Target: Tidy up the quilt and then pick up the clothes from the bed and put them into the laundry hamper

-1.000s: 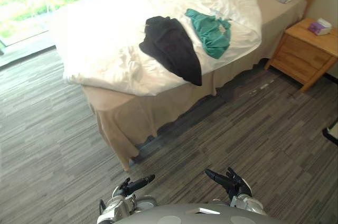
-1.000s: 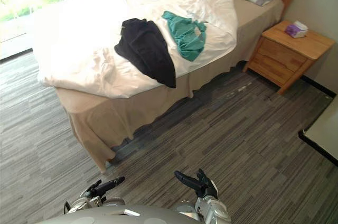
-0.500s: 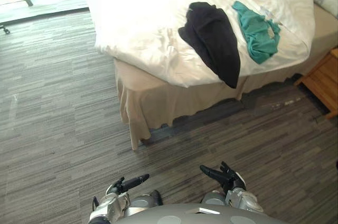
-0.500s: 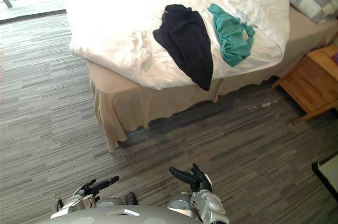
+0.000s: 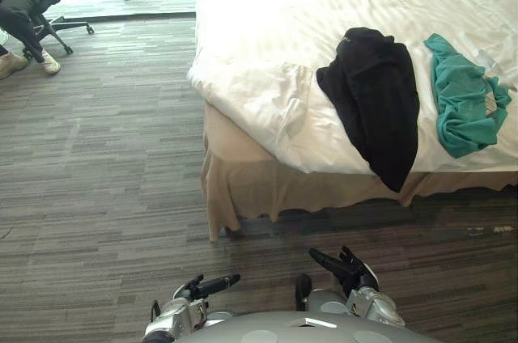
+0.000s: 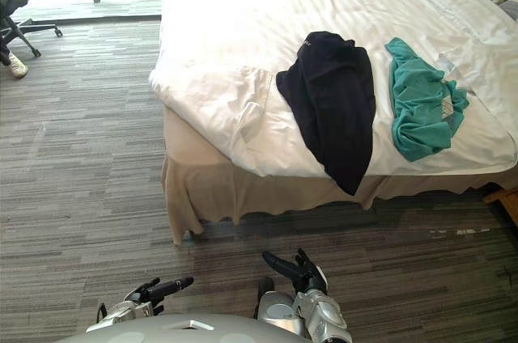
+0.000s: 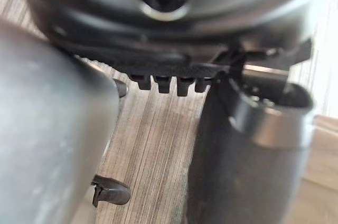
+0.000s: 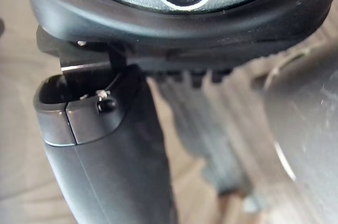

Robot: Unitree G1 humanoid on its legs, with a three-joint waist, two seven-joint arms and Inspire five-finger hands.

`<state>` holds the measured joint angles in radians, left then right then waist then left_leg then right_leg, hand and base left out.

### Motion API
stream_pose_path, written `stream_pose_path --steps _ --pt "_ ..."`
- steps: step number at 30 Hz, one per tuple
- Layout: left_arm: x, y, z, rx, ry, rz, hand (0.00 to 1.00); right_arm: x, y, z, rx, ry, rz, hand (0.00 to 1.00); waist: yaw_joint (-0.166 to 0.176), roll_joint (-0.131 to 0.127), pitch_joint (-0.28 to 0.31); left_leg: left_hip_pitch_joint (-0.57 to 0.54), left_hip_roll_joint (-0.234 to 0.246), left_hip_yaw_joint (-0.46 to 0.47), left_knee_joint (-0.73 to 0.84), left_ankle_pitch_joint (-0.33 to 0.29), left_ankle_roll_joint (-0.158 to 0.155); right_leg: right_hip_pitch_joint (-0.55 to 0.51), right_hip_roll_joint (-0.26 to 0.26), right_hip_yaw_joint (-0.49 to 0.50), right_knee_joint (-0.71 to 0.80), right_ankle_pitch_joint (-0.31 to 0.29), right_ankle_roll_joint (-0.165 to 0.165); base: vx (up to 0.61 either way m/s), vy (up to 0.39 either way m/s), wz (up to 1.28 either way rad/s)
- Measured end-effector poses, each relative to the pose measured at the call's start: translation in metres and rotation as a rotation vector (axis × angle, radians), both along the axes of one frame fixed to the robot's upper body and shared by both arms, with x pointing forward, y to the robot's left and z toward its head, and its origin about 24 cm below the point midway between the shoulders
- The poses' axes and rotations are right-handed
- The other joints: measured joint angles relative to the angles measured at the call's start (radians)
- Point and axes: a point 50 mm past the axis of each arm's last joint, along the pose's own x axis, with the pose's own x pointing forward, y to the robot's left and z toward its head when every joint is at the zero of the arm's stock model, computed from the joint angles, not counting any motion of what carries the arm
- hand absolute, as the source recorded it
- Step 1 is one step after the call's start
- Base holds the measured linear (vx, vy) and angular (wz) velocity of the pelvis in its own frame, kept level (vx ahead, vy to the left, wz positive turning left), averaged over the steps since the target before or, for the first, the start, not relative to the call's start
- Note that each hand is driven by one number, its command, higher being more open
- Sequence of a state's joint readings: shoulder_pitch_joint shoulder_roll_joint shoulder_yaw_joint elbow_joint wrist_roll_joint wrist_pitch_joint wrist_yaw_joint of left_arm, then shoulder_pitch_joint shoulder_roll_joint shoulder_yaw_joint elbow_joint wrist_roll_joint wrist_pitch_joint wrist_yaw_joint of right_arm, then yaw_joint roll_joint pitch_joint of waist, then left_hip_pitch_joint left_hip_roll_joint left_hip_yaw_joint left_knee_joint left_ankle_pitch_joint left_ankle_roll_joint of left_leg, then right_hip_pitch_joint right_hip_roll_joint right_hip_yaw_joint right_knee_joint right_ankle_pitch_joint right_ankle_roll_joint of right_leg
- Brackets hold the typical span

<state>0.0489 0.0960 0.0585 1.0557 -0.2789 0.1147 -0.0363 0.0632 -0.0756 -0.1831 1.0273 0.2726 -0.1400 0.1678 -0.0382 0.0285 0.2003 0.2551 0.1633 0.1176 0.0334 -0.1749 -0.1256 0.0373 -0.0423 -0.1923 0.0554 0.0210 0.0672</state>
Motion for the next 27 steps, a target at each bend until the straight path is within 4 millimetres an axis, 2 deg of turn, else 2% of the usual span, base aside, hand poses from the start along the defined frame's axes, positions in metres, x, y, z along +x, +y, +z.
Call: stream_pose_path --steps 1,3,4,5,6,8,9,10,11,13,14,15,16,18,19,20,24,27 --pt "0.001 0.0 0.0 0.004 -0.002 -0.011 1.0 0.0 -0.001 0.0 0.002 -0.001 -0.009 1.0 0.001 0.003 -0.002 0.0 0.004 0.007 0.004 0.001 -0.002 0.004 0.004 0.0 -0.005 -0.001 -0.002 0.09 -0.065 0.08" --pt "0.004 0.002 0.002 0.002 -0.021 -0.01 1.0 0.001 0.0 0.0 0.002 -0.001 0.005 1.0 0.01 -0.019 0.004 -0.027 0.003 0.048 0.065 0.002 -0.005 0.002 0.002 0.005 -0.007 -0.016 -0.012 0.05 -0.047 -0.03" --pt "0.006 0.009 0.003 0.015 -0.032 -0.008 1.0 0.0 0.005 -0.001 0.008 0.005 0.031 1.0 0.008 -0.04 0.004 -0.08 -0.002 0.076 0.16 0.002 -0.006 0.0 -0.014 0.004 -0.009 -0.025 -0.02 0.03 -0.065 0.04" --pt "0.007 0.013 0.005 0.023 -0.044 0.004 1.0 -0.003 0.007 -0.003 0.02 0.021 0.038 1.0 0.008 -0.048 0.004 -0.143 0.008 0.111 0.291 0.002 -0.006 0.003 -0.028 0.005 -0.015 -0.031 -0.021 0.03 -0.066 0.04" --pt "0.008 0.014 0.005 0.023 -0.054 0.016 1.0 -0.003 0.006 -0.003 0.021 0.024 0.036 1.0 0.009 -0.049 0.004 -0.173 0.021 0.127 0.368 0.002 -0.006 0.013 -0.03 0.006 -0.023 -0.032 -0.022 0.06 -0.045 -0.04" --pt "0.009 0.014 0.006 0.018 -0.077 0.054 1.0 -0.002 -0.001 -0.001 0.002 0.022 0.048 1.0 0.009 -0.021 0.027 -0.287 0.085 0.15 0.658 0.008 -0.024 0.069 -0.023 0.018 -0.043 -0.039 -0.035 0.1 0.003 -0.1" --pt "0.009 0.013 0.006 0.017 -0.081 0.062 1.0 -0.003 -0.003 -0.001 -0.002 0.027 0.047 1.0 0.011 -0.012 0.028 -0.292 0.088 0.157 0.665 -0.018 -0.015 0.083 -0.024 0.025 -0.042 -0.041 -0.04 0.11 0.034 -0.14" --pt "0.009 0.01 0.005 0.008 -0.079 0.062 1.0 -0.005 -0.008 -0.001 -0.012 0.037 0.046 1.0 0.011 -0.001 0.027 -0.297 0.086 0.165 0.633 -0.053 -0.006 0.096 -0.03 0.034 -0.041 -0.045 -0.04 0.17 0.085 -0.28" --pt "0.008 0.008 0.005 -0.006 -0.079 0.058 1.0 -0.007 -0.01 -0.002 -0.013 0.042 0.028 1.0 0.008 -0.001 0.027 -0.297 0.051 0.171 0.491 -0.068 0.0 0.103 -0.052 0.05 -0.041 -0.049 -0.031 0.14 0.094 -0.4" --pt "0.01 0.007 0.005 -0.017 -0.082 0.04 1.0 -0.01 -0.012 -0.002 -0.01 0.049 0.012 1.0 0.006 -0.003 0.029 -0.293 0.016 0.166 0.304 -0.032 0.003 0.103 -0.076 0.071 -0.041 -0.053 -0.013 0.13 0.15 -0.46" --pt "0.009 0.005 0.005 -0.034 -0.075 0.035 1.0 -0.014 -0.015 -0.003 -0.014 0.056 0.003 1.0 0.005 0.002 0.029 -0.284 0.003 0.149 0.18 0.025 0.002 0.104 -0.084 0.095 -0.041 -0.059 0.007 0.16 0.273 -0.6" --pt "0.008 0.001 0.004 -0.054 -0.07 0.033 1.0 -0.019 -0.019 -0.003 -0.023 0.069 0.0 1.0 0.007 0.011 0.028 -0.269 0.0 0.142 0.15 0.125 0.009 0.108 -0.084 0.12 -0.042 -0.065 0.033 0.16 0.293 -0.6" --pt "0.009 0.003 0.004 -0.051 -0.07 0.031 1.0 -0.021 -0.018 -0.004 -0.023 0.077 -0.003 1.0 0.007 0.008 0.028 -0.254 -0.015 0.155 0.149 0.116 0.018 0.121 -0.092 0.129 -0.046 -0.064 0.049 0.14 0.227 -0.43" --pt "0.009 0.009 0.005 -0.038 -0.061 0.029 1.0 -0.029 -0.011 -0.007 -0.001 0.094 0.001 1.0 0.002 -0.02 0.024 -0.239 -0.049 0.181 0.137 0.094 0.03 0.124 -0.127 0.142 -0.056 -0.064 0.056 0.15 0.186 -0.24" --pt "0.009 0.012 0.005 -0.032 -0.059 0.032 1.0 -0.035 -0.009 -0.008 0.008 0.106 -0.001 1.0 0.005 -0.04 0.018 -0.233 -0.067 0.202 0.139 0.091 0.048 0.122 -0.147 0.147 -0.057 -0.065 0.058 0.21 0.198 -0.24" --pt "0.01 0.011 0.005 -0.033 -0.056 0.027 1.0 -0.04 -0.008 -0.01 0.007 0.119 -0.005 1.0 0.0 -0.043 0.016 -0.227 -0.087 0.212 0.138 0.084 0.062 0.123 -0.166 0.144 -0.057 -0.066 0.062 0.17 0.146 -0.19" --pt "0.008 0.006 0.004 -0.044 -0.048 0.005 1.0 -0.041 -0.012 -0.009 0.002 0.118 -0.031 1.0 -0.014 -0.028 0.014 -0.187 -0.111 0.214 0.11 0.078 0.072 0.142 -0.184 0.129 -0.055 -0.065 0.065 0.12 0.09 -0.02" --pt "0.006 0.004 0.003 -0.047 -0.037 0.01 1.0 -0.041 -0.015 -0.009 -0.008 0.113 -0.035 1.0 -0.014 -0.019 0.008 -0.15 -0.101 0.219 0.084 0.079 0.071 0.154 -0.173 0.087 -0.042 -0.064 0.065 0.04 -0.024 -0.1"
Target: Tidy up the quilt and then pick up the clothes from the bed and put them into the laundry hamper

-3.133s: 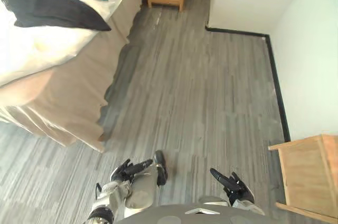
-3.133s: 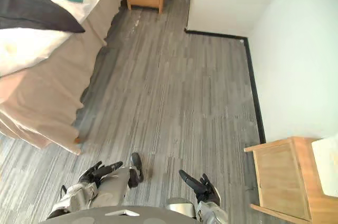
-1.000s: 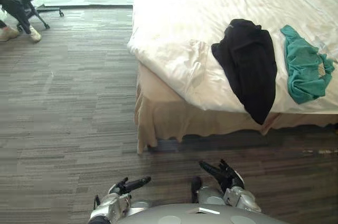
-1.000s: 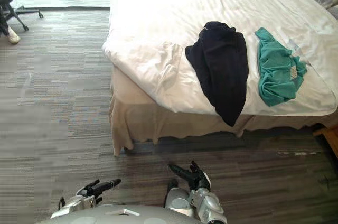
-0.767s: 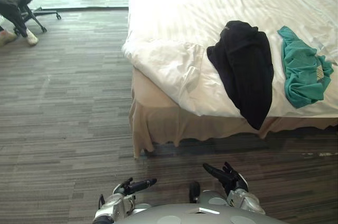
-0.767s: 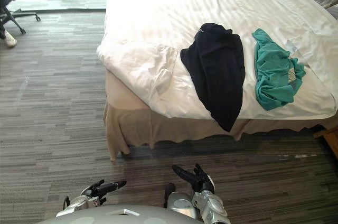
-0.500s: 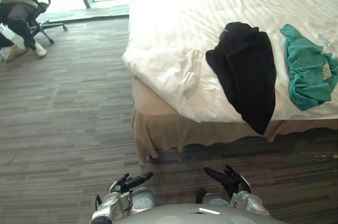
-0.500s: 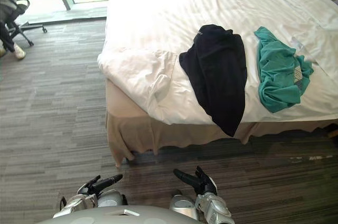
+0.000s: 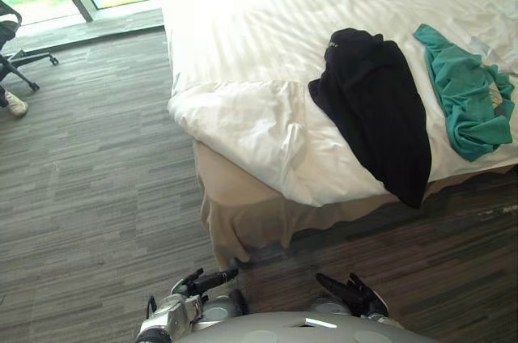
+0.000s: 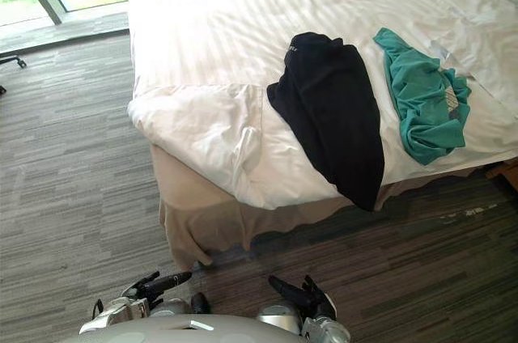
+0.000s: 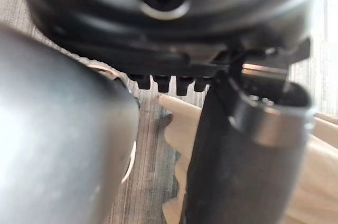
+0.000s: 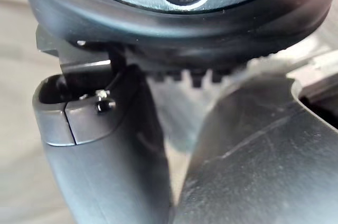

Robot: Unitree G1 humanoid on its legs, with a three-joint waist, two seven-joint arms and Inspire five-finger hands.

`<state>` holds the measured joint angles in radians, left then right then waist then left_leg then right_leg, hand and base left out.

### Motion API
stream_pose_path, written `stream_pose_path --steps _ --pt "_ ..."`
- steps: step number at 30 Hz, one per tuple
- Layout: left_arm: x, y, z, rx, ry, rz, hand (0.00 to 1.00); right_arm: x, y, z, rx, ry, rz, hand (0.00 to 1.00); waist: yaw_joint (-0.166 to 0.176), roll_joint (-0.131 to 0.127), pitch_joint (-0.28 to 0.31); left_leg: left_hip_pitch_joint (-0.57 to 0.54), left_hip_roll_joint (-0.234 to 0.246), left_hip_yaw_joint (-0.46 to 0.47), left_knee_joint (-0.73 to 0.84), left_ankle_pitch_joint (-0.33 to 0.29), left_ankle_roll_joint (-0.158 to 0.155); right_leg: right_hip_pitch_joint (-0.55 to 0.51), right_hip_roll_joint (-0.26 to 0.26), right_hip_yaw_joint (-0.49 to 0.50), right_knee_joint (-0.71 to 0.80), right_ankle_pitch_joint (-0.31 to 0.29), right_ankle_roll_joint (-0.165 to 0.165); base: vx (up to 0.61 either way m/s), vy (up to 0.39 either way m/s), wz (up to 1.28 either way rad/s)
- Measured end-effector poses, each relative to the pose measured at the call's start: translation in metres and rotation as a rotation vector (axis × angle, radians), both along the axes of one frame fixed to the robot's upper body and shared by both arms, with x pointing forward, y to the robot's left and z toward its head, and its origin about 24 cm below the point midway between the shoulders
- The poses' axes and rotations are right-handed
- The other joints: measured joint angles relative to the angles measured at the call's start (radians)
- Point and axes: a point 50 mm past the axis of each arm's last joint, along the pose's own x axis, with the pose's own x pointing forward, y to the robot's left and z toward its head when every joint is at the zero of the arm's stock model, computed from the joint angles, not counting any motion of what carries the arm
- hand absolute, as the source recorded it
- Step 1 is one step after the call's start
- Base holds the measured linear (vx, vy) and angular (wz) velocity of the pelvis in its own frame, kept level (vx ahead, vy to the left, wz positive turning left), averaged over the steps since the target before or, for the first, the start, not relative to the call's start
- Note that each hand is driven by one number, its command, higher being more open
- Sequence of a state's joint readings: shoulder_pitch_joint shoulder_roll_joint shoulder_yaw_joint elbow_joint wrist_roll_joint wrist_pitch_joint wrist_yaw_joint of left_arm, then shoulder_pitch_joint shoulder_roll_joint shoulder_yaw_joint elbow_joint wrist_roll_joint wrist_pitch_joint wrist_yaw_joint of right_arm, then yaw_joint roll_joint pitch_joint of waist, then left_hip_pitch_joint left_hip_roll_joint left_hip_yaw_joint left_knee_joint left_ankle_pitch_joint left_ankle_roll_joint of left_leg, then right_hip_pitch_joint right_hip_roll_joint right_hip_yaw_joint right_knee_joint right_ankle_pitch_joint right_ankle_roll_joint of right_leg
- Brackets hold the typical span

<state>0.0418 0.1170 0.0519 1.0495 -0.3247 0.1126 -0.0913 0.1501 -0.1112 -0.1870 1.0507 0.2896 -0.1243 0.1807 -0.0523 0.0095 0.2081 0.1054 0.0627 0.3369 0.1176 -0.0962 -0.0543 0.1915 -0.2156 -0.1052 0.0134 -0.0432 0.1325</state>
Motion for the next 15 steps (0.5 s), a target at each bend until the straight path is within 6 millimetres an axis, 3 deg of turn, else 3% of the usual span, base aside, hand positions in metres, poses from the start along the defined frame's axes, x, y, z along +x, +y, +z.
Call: stream_pose_path --steps 3,9,15 --pt "-0.004 0.001 -0.001 0.007 0.011 0.076 1.0 0.004 0.0 0.001 -0.032 0.001 0.059 1.0 0.001 0.005 -0.008 0.021 0.002 0.015 -0.026 0.008 -0.012 -0.003 0.012 -0.045 -0.002 0.005 0.007 -0.01 -0.055 -0.22" --pt "-0.02 0.015 -0.003 -0.036 0.011 0.683 1.0 0.0 0.0 -0.001 -0.066 0.028 0.109 1.0 0.006 -0.001 -0.015 0.004 -0.018 -0.027 -0.093 0.065 -0.008 0.002 0.007 -0.111 -0.053 0.031 0.027 -0.07 -0.03 0.21" --pt "-0.046 0.075 0.009 0.058 -0.055 1.394 1.0 -0.004 -0.001 -0.002 -0.069 0.054 0.112 1.0 0.022 -0.002 -0.022 0.004 -0.021 -0.044 -0.148 0.105 -0.007 0.0 0.009 -0.141 -0.075 0.039 0.037 -0.06 -0.014 0.13"
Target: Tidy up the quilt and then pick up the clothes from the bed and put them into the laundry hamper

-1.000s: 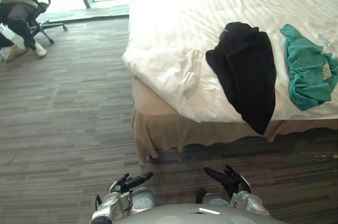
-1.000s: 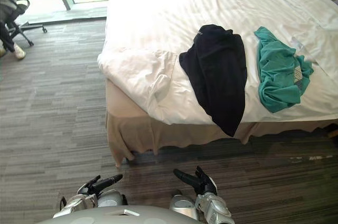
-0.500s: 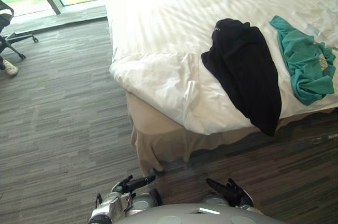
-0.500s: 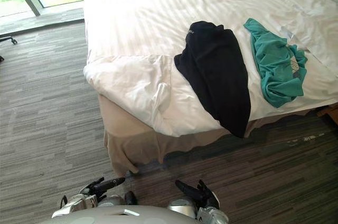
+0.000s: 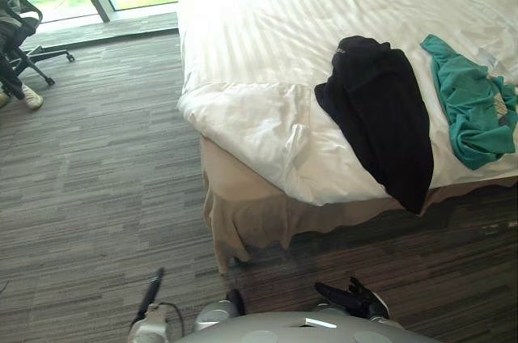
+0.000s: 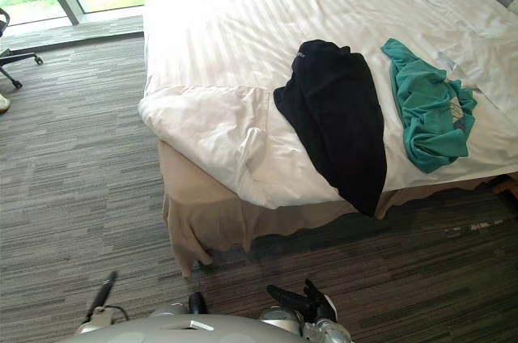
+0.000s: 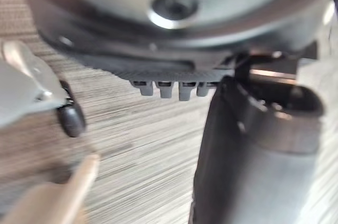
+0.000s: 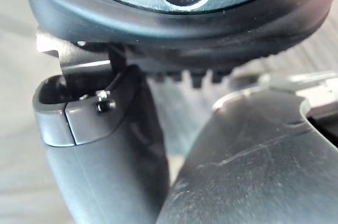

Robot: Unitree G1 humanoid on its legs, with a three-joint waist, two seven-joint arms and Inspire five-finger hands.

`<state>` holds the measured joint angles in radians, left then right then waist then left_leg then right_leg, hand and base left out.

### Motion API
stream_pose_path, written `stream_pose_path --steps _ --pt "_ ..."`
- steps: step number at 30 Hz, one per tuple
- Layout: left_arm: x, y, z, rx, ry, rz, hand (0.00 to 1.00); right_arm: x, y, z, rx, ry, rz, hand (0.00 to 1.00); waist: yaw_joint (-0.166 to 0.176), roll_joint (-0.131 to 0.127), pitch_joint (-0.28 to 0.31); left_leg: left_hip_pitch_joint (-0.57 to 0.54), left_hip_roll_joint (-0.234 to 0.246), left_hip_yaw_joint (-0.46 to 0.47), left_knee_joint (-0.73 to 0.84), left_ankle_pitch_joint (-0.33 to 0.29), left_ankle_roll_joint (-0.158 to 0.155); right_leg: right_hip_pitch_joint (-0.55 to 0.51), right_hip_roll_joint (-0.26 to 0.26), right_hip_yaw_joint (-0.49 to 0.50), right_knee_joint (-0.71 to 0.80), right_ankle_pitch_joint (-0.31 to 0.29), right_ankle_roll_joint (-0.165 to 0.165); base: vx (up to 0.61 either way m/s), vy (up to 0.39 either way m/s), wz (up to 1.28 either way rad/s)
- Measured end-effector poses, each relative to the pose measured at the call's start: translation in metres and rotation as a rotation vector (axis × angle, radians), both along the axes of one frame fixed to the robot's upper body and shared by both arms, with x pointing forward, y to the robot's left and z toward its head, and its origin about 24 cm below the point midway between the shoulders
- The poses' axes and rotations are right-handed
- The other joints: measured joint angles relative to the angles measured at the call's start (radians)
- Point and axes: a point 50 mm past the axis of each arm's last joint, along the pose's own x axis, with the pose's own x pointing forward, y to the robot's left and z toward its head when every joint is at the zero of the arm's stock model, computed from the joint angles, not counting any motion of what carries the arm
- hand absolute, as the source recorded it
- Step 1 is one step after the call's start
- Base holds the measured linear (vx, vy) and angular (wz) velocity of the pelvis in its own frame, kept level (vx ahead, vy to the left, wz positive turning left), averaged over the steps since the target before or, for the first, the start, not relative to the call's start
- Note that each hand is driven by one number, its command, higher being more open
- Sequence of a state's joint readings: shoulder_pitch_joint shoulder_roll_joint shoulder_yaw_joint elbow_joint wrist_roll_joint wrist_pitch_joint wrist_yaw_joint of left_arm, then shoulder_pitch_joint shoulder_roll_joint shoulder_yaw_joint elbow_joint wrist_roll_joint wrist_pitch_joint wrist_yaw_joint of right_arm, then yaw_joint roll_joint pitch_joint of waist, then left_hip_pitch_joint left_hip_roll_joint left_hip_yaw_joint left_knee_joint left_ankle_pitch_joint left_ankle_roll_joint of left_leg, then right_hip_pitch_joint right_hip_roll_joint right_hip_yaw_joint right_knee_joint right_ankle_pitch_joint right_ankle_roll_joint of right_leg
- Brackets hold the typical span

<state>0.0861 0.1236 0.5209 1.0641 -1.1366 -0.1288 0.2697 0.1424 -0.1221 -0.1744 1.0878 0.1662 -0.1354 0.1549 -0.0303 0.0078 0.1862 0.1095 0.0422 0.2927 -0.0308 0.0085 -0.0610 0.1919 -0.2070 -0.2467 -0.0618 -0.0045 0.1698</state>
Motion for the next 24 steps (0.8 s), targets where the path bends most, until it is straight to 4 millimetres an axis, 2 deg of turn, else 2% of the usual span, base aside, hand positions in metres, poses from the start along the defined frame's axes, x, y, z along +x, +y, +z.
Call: stream_pose_path --steps 3,9,12,13,16,17,18,19,21,22,23,24 --pt "-0.009 0.041 0.016 0.086 -0.113 0.353 1.0 -0.001 -0.001 0.0 -0.009 0.004 -0.006 1.0 -0.001 0.009 -0.007 -0.017 -0.005 -0.024 -0.015 0.007 -0.007 0.0 -0.002 -0.046 -0.016 -0.002 -0.004 -0.01 -0.003 0.17" --pt "0.001 0.088 0.047 0.166 -0.424 0.911 1.0 -0.005 -0.006 0.0 -0.041 0.023 0.009 1.0 0.005 0.029 -0.03 -0.032 -0.014 -0.076 -0.029 0.023 -0.001 0.014 0.0 -0.106 -0.016 -0.005 -0.007 0.06 -0.022 0.28" --pt "0.013 0.112 0.068 0.184 -0.486 1.025 1.0 -0.007 -0.007 0.0 -0.051 0.03 0.005 1.0 0.011 0.035 -0.036 -0.031 -0.014 -0.083 -0.032 0.023 -0.001 0.02 0.001 -0.116 -0.016 -0.007 -0.011 0.08 -0.027 0.12" --pt "0.021 0.129 0.084 0.209 -0.504 1.03 1.0 -0.008 -0.008 0.0 -0.059 0.038 0.009 1.0 0.019 0.036 -0.036 -0.03 -0.013 -0.083 -0.033 0.023 -0.001 0.02 0.003 -0.116 -0.017 -0.007 -0.011 0.05 -0.022 0.01" --pt "0.045 0.175 0.141 0.378 -0.549 0.891 1.0 -0.011 -0.007 0.0 -0.05 0.04 -0.009 1.0 0.03 0.035 -0.037 -0.029 -0.012 -0.08 -0.034 0.022 -0.001 0.02 0.001 -0.116 -0.017 -0.007 -0.012 0.01 -0.008 0.0" --pt "0.054 0.193 0.173 0.505 -0.562 0.784 1.0 -0.01 -0.007 0.001 -0.045 0.033 -0.02 1.0 0.03 0.032 -0.038 -0.027 -0.013 -0.077 -0.035 0.021 0.001 0.019 -0.001 -0.112 -0.017 -0.007 -0.013 -0.01 0.0 -0.05" --pt "0.061 0.2 0.188 0.569 -0.56 0.715 1.0 -0.011 -0.006 0.001 -0.039 0.031 -0.034 1.0 0.03 0.029 -0.04 -0.027 -0.014 -0.075 -0.035 0.021 0.001 0.019 -0.002 -0.111 -0.017 -0.007 -0.013 -0.03 0.014 -0.06" --pt "0.077 0.21 0.22 0.702 -0.541 0.561 1.0 -0.013 -0.006 0.0 -0.03 0.032 -0.052 1.0 0.032 0.032 -0.04 -0.026 -0.015 -0.071 -0.035 0.02 0.001 0.018 -0.003 -0.109 -0.017 -0.006 -0.013 -0.04 0.015 -0.04" --pt "0.108 0.214 0.27 0.931 -0.492 0.288 1.0 -0.016 -0.004 0.0 -0.024 0.039 -0.06 1.0 0.034 0.028 -0.048 -0.026 -0.015 -0.064 -0.035 0.02 0.001 0.015 -0.003 -0.104 -0.017 -0.003 -0.016 -0.05 0.011 -0.06" --pt "0.119 0.212 0.281 0.991 -0.475 0.212 1.0 -0.018 -0.004 -0.001 -0.023 0.041 -0.062 1.0 0.034 0.028 -0.051 -0.026 -0.015 -0.063 -0.035 0.02 0.001 0.015 -0.003 -0.103 -0.017 -0.002 -0.016 -0.07 0.01 -0.1" --pt "0.145 0.201 0.303 1.108 -0.445 0.032 1.0 -0.02 -0.005 -0.001 -0.019 0.044 -0.072 1.0 0.033 0.033 -0.058 -0.027 -0.015 -0.06 -0.035 0.02 0.001 0.009 -0.003 -0.098 -0.017 0.001 -0.018 -0.05 0.011 -0.11" --pt "0.155 0.195 0.308 1.139 -0.436 -0.028 1.0 -0.021 -0.005 -0.001 -0.018 0.043 -0.081 1.0 0.033 0.036 -0.061 -0.027 -0.016 -0.058 -0.036 0.02 0.001 0.005 -0.003 -0.094 -0.017 0.003 -0.019 -0.06 0.024 -0.18"
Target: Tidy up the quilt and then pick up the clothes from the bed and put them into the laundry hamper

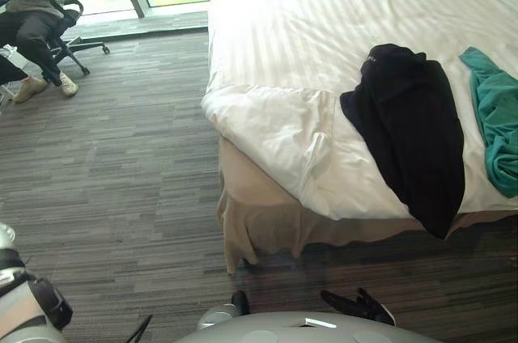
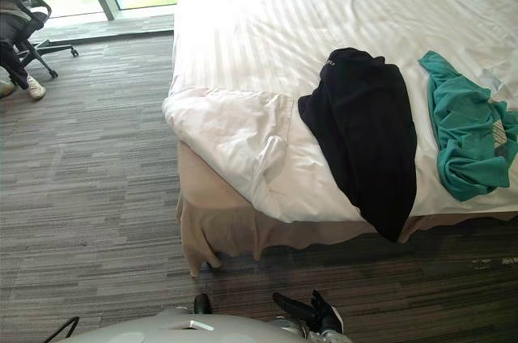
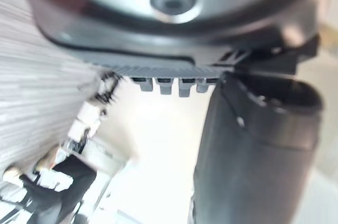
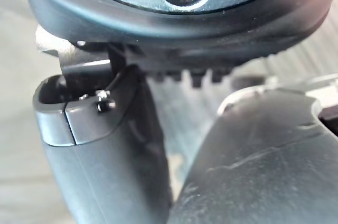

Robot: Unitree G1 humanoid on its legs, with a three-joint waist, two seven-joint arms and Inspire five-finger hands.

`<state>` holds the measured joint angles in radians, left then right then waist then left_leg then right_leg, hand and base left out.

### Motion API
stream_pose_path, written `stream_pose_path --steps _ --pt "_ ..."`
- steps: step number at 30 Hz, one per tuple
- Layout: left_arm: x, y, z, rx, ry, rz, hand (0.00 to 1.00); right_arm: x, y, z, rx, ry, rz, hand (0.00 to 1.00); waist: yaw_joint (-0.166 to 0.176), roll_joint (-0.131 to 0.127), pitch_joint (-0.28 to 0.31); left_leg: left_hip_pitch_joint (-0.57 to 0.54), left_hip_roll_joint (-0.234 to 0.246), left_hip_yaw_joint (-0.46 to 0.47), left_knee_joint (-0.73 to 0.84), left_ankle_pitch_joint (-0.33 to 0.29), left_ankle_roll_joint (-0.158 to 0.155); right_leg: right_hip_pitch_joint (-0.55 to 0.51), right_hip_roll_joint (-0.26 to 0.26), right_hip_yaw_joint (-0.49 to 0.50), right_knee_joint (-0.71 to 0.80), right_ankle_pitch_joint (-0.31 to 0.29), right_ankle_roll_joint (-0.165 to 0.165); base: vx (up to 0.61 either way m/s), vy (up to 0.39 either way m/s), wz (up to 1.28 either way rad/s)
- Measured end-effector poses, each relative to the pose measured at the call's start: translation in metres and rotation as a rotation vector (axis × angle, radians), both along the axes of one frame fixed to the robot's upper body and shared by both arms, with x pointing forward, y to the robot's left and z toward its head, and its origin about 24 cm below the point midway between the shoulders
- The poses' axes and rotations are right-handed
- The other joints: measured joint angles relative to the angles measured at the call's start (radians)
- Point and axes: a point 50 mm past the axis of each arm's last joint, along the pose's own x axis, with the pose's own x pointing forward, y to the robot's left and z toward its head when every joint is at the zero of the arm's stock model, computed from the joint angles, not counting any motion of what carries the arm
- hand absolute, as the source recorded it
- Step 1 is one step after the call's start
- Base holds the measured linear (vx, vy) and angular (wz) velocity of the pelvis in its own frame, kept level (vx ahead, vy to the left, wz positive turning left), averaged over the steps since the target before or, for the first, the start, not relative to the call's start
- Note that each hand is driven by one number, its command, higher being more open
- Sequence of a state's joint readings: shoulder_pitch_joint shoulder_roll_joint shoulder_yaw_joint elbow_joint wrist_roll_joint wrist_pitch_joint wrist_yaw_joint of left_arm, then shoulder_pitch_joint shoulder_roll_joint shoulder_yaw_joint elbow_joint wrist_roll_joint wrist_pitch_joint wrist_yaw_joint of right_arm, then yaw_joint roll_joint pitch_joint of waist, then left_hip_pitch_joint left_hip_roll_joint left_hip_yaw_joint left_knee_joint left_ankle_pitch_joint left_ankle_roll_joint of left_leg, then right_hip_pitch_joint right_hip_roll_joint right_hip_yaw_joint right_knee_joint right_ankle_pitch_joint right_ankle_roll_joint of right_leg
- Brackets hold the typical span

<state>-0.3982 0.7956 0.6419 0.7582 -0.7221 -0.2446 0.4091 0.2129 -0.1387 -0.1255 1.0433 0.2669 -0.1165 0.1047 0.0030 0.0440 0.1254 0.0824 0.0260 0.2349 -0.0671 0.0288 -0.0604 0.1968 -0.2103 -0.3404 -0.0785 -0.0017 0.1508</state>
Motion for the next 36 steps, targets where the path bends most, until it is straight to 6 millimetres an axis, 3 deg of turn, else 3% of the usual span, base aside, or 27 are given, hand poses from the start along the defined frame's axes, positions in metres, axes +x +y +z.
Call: stream_pose_path --steps 3,6,12,16,20,27,31,36 --pt "0.05 -0.032 0.017 0.19 0.233 -0.195 1.0 -0.002 -0.002 0.001 0.019 -0.022 -0.068 1.0 -0.016 0.008 -0.006 -0.003 -0.001 0.021 -0.007 0.002 0.0 -0.024 0.003 0.029 0.0 0.008 0.003 -0.05 0.026 -0.25" --pt "0.074 -0.053 0.019 0.318 0.406 -0.295 1.0 -0.005 -0.002 0.001 0.023 -0.025 -0.094 1.0 -0.054 0.008 -0.008 -0.003 0.004 0.052 -0.007 0.003 -0.001 -0.045 0.008 0.07 0.0 0.014 -0.002 0.0 0.0 -0.33" --pt "0.109 -0.092 0.023 0.537 0.645 -0.457 1.0 -0.006 0.0 0.002 0.035 -0.053 -0.126 1.0 -0.091 0.002 -0.006 -0.003 0.012 0.077 0.014 -0.01 0.003 -0.066 0.013 0.127 0.003 0.033 -0.029 0.03 -0.011 -0.32" --pt "0.129 -0.124 0.026 0.674 0.744 -0.542 1.0 -0.002 -0.006 0.005 0.024 -0.086 -0.131 1.0 -0.095 0.011 0.021 -0.027 0.038 0.098 0.096 -0.072 -0.003 -0.102 0.018 0.152 0.041 0.024 -0.042 -0.05 -0.015 -0.25" --pt "0.141 -0.14 0.057 0.743 0.708 -0.526 1.0 0.021 -0.009 0.01 0.028 -0.16 -0.14 1.0 -0.111 0.009 0.098 -0.122 0.041 0.101 0.135 -0.065 0.008 -0.2 0.015 0.176 0.082 0.03 -0.034 -0.12 0.006 -0.08" --pt "0.158 -0.169 0.085 0.867 0.738 -0.564 1.0 0.043 -0.015 0.02 0.026 -0.252 -0.173 1.0 -0.147 0.003 0.204 -0.193 0.036 0.115 0.141 -0.051 0.02 -0.302 0.007 0.208 0.126 0.035 -0.027 -0.04 0.012 -0.05" --pt "0.161 -0.178 0.09 0.943 0.769 -0.576 1.0 0.051 -0.015 0.024 0.026 -0.288 -0.16 1.0 -0.164 0.002 0.235 -0.204 0.037 0.115 0.147 -0.051 0.021 -0.318 0.007 0.217 0.14 0.032 -0.032 0.01 0.001 -0.04" --pt "0.162 -0.18 0.088 0.969 0.805 -0.568 1.0 0.076 -0.013 0.036 0.029 -0.379 -0.117 1.0 -0.189 -0.008 0.289 -0.224 0.039 0.128 0.151 -0.051 0.021 -0.378 0.007 0.251 0.194 0.019 -0.05 -0.02 0.012 -0.12"
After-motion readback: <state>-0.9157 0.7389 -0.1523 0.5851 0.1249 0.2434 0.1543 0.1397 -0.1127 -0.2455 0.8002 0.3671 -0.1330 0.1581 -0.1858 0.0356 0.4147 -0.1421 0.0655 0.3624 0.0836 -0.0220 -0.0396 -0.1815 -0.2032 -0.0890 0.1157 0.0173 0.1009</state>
